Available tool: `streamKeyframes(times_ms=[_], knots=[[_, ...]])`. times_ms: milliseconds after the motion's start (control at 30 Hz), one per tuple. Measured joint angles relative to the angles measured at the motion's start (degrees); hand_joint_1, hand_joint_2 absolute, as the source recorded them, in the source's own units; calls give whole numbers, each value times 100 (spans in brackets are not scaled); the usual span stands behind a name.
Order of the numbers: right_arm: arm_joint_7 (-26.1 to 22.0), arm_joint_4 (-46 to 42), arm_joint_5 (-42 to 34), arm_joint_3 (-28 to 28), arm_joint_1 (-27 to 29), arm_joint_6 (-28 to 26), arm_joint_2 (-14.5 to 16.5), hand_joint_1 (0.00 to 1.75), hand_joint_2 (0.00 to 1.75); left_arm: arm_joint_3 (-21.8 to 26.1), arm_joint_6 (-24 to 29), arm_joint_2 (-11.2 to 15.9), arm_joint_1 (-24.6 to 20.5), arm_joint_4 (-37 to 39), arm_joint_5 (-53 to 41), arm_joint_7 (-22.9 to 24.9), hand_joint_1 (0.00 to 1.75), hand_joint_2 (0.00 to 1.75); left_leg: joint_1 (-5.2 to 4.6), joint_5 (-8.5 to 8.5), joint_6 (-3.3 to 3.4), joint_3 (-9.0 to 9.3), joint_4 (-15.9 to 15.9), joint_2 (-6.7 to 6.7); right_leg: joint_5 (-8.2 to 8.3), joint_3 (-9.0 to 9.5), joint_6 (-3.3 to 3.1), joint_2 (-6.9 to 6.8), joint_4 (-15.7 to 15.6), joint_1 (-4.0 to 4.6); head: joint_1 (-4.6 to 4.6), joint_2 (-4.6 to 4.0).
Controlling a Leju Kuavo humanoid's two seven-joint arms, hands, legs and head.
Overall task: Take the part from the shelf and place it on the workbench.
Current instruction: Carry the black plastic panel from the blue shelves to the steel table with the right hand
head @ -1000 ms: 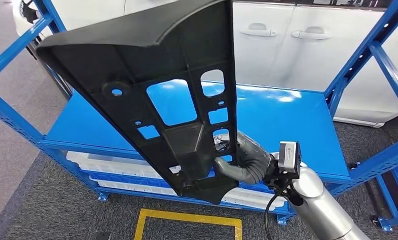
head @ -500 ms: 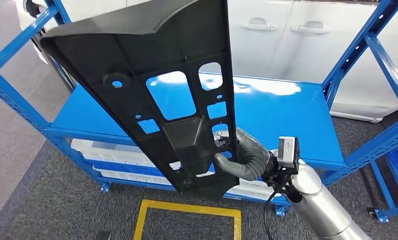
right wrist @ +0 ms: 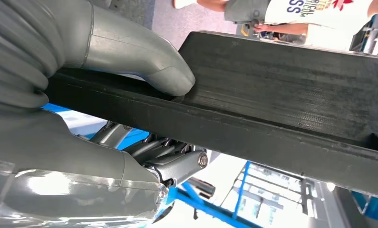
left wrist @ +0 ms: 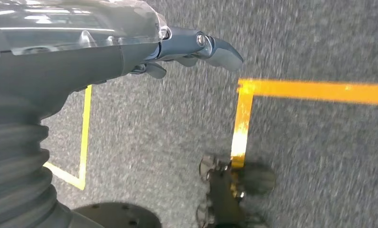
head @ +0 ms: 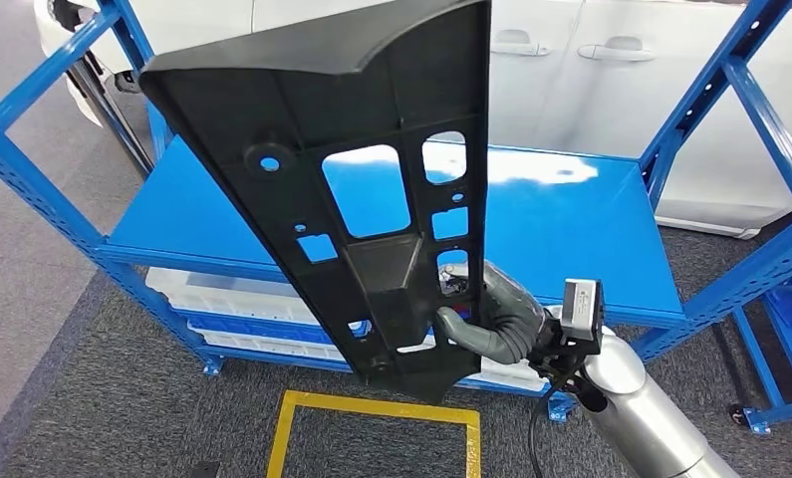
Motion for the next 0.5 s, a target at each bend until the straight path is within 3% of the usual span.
streamKeyframes(times_ms=[67, 100, 200, 233, 267, 300, 400, 500], knots=[[-10, -33, 31, -9, 68, -34, -16, 175, 175, -5, -10, 3, -3, -1, -24, 4, 0, 175, -2, -95, -57, -43, 84, 0, 66, -7, -60, -16, -64, -30, -1, 0], [-14, -52, 46, -13, 92, -47, -22, 175, 175, -8, -14, 4, -6, -1, -35, 8, 0, 175, -3, -246, -78, -116, 270, -1, 103, -18, -94, -25, -97, -46, -1, 0], [-23, -83, 74, -17, 165, -65, -24, 175, 175, -10, -21, 8, -11, -1, -50, 17, 0, 175, 13, -865, -123, -496, 1320, 0, 169, -104, -134, -35, -95, -47, -1, 0], [-23, -85, 81, -17, 190, -71, -22, 175, 175, -10, -24, 9, -11, -1, -51, 20, 0, 175, 17, -950, -135, -556, 1547, 1, 186, -143, -131, -36, -75, -44, -1, 0], [-22, -85, 90, -17, 208, -78, -21, 175, 175, -10, -27, 10, -10, -1, -51, 23, 0, 175, 19, -926, -142, -514, 1564, 1, 200, -184, -125, -35, -48, -45, -1, 0], [-20, -86, 98, -17, 219, -87, -19, 175, 175, -10, -30, 11, -12, -1, -50, 25, 0, 175, 22, -804, -142, -359, 1349, 2, 210, -223, -116, -33, -16, -47, -1, 0], [-2, -87, 112, -27, 229, -96, -9, 175, 175, -10, -29, 14, -30, -1, -26, 24, 0, 175, 22, -443, -92, 249, 277, 0, 234, -317, -59, -25, 88, -34, -2, 0], [25, -70, 104, -40, 221, 28, 22, 175, 175, -5, -10, 14, -26, -1, 42, 17, 0, 175, -8, -367, 13, 288, 72, -10, 301, -364, 55, -18, 107, -26, -1, 0]])
